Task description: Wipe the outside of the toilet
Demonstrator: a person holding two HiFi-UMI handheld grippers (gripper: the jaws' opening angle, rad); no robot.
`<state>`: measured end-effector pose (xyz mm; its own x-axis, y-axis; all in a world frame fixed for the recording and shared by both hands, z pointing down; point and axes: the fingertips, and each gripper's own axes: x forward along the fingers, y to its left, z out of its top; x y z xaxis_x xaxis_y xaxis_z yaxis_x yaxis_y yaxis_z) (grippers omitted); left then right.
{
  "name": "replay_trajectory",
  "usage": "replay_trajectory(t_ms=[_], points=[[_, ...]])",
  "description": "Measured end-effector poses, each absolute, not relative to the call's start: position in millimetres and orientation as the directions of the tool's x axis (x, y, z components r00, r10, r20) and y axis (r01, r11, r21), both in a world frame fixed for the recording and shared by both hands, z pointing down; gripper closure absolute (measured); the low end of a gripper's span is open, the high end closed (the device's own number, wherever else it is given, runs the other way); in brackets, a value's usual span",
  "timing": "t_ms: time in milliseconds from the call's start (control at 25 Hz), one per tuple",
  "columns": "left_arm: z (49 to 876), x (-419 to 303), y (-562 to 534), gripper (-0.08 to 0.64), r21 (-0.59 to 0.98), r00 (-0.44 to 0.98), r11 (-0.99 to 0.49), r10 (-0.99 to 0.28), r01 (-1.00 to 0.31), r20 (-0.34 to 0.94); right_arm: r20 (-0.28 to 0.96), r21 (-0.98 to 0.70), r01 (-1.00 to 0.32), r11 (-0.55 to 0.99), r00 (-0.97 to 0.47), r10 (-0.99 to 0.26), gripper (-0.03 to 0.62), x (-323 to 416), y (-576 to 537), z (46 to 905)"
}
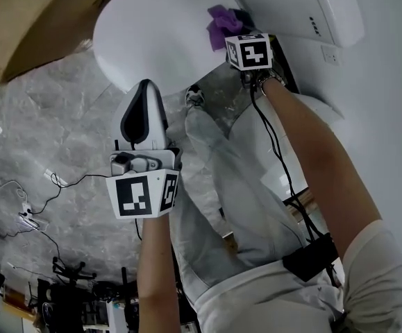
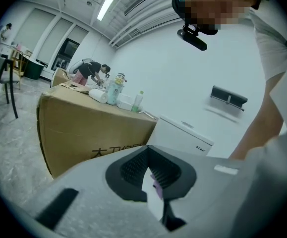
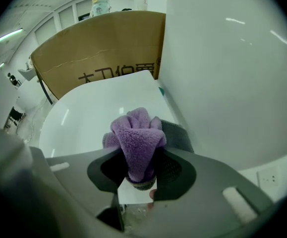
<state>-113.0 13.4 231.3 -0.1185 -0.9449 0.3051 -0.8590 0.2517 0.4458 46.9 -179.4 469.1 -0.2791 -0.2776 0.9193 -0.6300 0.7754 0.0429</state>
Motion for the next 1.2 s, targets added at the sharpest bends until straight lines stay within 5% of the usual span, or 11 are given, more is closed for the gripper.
replay_trajectory(t_ms=[1200], points=[[236, -215, 203, 0.555, 0.433, -0.172, 0.302, -0.934, -0.849, 0.314, 0.92, -0.062, -0.448, 0.892, -0.372, -0.123, 0.459, -104, 78, 487]])
